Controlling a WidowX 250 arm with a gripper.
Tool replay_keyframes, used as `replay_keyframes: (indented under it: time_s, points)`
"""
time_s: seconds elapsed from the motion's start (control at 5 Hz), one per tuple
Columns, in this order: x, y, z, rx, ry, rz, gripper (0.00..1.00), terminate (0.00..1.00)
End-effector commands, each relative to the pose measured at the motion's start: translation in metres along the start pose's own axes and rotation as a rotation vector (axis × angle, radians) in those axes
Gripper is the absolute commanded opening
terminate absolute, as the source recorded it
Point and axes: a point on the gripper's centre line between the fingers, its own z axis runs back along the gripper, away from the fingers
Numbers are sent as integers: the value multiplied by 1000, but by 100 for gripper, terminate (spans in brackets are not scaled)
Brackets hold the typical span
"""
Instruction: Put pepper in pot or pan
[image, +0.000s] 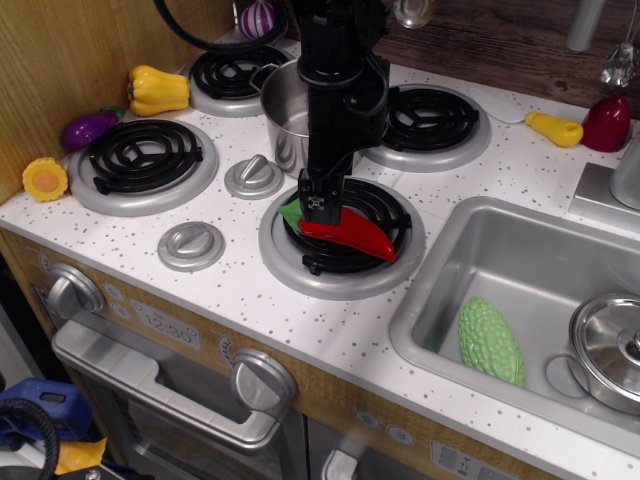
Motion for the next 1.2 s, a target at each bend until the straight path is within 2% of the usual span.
replay_keyframes:
  time_s: [0.0,0.4,0.6,1.0]
  points:
    - [0,0,0,0,0,0,100,0]
    - [-3,5,-19,21,-58,0,100,0]
    - [-3,4,-24,25,-64,23,0,0]
    - [-9,1,-27,36,-84,37,0,0]
